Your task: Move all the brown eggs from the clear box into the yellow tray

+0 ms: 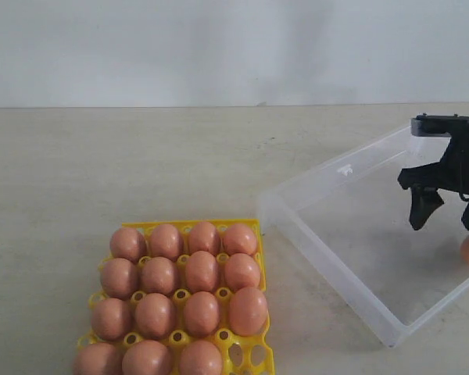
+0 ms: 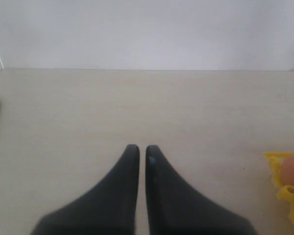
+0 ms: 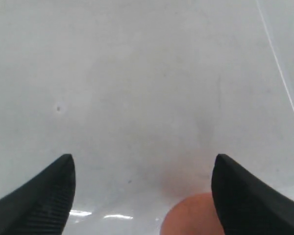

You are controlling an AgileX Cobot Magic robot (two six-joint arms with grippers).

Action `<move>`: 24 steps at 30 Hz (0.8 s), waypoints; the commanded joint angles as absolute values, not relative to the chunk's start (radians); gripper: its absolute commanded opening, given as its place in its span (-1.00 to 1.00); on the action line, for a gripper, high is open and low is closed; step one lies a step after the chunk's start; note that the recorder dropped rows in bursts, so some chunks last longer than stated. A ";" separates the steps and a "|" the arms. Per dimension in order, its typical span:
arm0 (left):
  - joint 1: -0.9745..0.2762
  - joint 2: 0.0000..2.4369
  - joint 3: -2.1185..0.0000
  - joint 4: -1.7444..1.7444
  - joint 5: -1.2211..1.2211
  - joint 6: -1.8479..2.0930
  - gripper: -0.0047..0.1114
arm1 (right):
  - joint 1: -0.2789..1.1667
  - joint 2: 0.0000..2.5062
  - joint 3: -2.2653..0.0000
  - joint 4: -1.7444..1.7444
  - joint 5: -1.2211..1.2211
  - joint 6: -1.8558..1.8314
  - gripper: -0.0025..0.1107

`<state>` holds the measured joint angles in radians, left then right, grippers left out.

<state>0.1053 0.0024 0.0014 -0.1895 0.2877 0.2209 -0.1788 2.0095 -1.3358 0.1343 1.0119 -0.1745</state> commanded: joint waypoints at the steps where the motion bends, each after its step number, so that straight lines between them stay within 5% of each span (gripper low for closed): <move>1: 0.108 0.000 0.000 -0.194 0.284 0.228 -0.85 | -0.177 1.963 -1.363 0.122 1.134 -0.086 0.23; 11: 0.108 0.000 0.000 -0.194 0.284 0.228 -0.85 | -0.177 1.956 -1.366 -0.092 1.221 0.089 0.23; 24: 0.108 0.000 0.000 -0.194 0.284 0.228 -0.85 | -0.177 2.072 -1.360 0.076 1.136 0.067 0.23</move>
